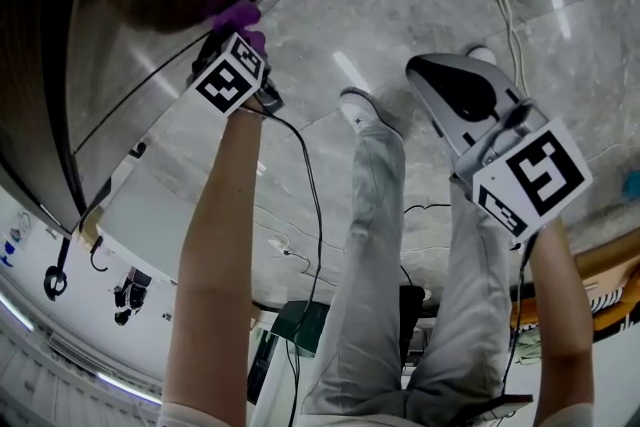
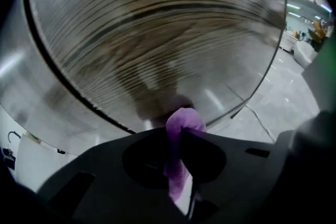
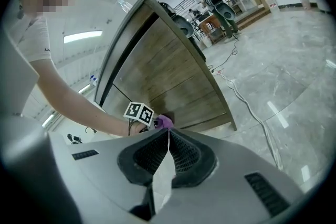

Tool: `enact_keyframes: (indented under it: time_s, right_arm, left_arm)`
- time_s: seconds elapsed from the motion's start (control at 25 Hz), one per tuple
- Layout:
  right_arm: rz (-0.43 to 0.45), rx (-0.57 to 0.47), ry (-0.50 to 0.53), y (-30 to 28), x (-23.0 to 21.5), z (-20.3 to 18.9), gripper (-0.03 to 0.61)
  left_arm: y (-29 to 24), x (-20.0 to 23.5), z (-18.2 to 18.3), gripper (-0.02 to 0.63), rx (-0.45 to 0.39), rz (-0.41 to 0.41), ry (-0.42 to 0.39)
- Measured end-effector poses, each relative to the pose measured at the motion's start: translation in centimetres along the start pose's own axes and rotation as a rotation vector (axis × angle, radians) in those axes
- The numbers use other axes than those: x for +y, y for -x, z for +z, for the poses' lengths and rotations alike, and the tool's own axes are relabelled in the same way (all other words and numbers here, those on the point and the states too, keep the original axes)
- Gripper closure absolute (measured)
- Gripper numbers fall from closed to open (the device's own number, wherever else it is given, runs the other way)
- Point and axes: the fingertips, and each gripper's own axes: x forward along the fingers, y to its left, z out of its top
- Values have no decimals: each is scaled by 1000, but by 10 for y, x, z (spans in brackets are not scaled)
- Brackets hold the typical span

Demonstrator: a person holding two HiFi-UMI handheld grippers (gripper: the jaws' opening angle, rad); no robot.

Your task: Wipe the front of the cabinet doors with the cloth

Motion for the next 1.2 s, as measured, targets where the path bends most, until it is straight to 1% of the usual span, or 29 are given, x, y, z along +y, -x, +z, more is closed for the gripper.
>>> enact_keyframes:
  time_s: [0.12, 0.24, 0.44, 0.52, 0.68, 0.84, 0.96, 1.08, 1.2]
  right_arm:
    - [8, 28, 17, 16, -16, 2, 551]
    - [11, 53, 35, 36, -42, 3, 551]
    - [-22, 52, 20, 72, -85, 2, 551]
    - [-41, 40, 6, 82, -99, 1, 551]
    - [-88, 21, -16, 100, -122, -7, 551]
    - [-152, -10, -48, 108, -137, -21, 551]
    - [-205, -40, -89, 109, -143, -32, 551]
    - [-239, -68, -114, 101, -135, -41, 551]
    - [-242, -79, -111, 87, -118, -47, 551]
  left_arm:
    - [-4, -48, 12, 568, -8, -53, -20]
    - [-12, -107, 26, 568, -18, -103, -49]
    - [-23, -201, 43, 568, -30, -186, -75]
    - [-28, -226, 49, 568, -40, -205, -89]
    - [-46, -265, 49, 568, -39, -236, -126]
    - [-61, -280, 62, 568, -78, -264, -188]
    - [-71, -277, 62, 568, -83, -287, -183]
    - [-74, -254, 55, 568, -81, -278, -161]
    - [-77, -209, 38, 568, -52, -236, -125]
